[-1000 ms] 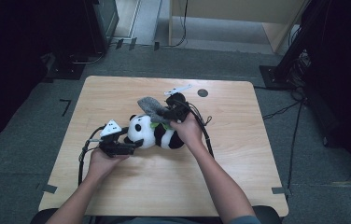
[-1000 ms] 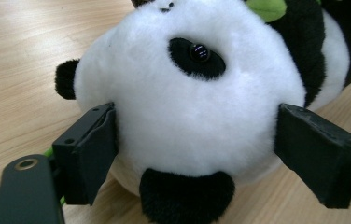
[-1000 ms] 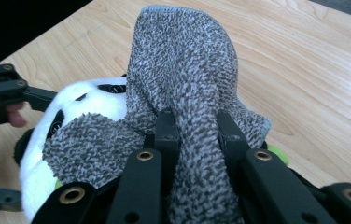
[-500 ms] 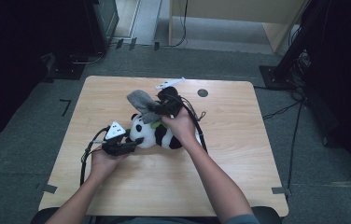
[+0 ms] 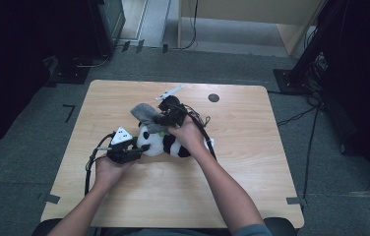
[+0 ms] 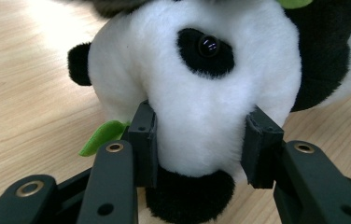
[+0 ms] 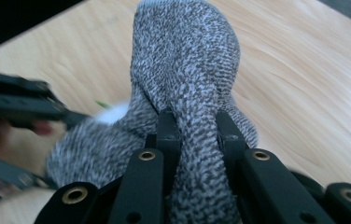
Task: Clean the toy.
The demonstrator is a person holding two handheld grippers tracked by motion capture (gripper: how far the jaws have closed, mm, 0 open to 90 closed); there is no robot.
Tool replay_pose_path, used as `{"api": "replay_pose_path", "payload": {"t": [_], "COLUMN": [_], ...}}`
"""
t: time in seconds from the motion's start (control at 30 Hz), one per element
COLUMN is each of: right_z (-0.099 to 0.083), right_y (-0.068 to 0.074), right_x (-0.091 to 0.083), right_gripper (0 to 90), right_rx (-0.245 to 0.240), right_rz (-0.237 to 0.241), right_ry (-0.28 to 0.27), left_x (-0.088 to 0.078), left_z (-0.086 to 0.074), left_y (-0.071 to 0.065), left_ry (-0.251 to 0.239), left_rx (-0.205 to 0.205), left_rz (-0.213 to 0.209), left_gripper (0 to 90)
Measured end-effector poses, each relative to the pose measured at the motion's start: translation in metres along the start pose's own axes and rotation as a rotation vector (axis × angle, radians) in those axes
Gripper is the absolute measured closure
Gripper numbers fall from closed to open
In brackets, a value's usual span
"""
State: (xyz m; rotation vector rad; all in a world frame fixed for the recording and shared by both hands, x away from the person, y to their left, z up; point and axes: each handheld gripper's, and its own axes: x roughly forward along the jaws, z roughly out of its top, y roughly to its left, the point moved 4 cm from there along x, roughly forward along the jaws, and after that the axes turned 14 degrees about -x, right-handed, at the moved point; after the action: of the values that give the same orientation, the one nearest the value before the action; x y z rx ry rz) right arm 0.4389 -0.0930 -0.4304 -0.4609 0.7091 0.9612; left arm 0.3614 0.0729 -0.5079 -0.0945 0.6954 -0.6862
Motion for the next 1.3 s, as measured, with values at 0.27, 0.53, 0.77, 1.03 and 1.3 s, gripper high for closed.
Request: {"api": "replay_pose_path", "payload": {"t": [0.27, 0.53, 0.77, 1.03, 1.3], "right_z": [-0.038, -0.062, -0.059, -0.023, 0.016], "right_y": [-0.019, -0.042, -0.047, -0.029, -0.001], "right_x": [-0.03, -0.052, -0.064, -0.061, -0.024], "right_gripper": [77.2, 77.5, 77.4, 77.4, 77.0], "right_rx": [0.057, 0.098, 0.102, 0.079, 0.004], "right_rz": [-0.032, -0.104, -0.164, -0.105, 0.014], "right_ry": [-0.043, -0.027, -0.045, -0.137, -0.134], "left_x": [0.001, 0.001, 0.001, 0.0, 0.0], "left_z": [0.0, 0.001, 0.001, 0.001, 0.002], "left_y": [-0.001, 0.0, 0.001, 0.001, 0.001], "left_ry": [0.004, 0.003, 0.001, 0.003, 0.005], "left_rx": [0.004, -0.009, -0.007, -0.022, -0.027], "left_rz": [-0.004, -0.014, -0.015, -0.027, -0.035], "left_gripper": [55.8, 55.7, 55.5, 54.9, 54.0]}}
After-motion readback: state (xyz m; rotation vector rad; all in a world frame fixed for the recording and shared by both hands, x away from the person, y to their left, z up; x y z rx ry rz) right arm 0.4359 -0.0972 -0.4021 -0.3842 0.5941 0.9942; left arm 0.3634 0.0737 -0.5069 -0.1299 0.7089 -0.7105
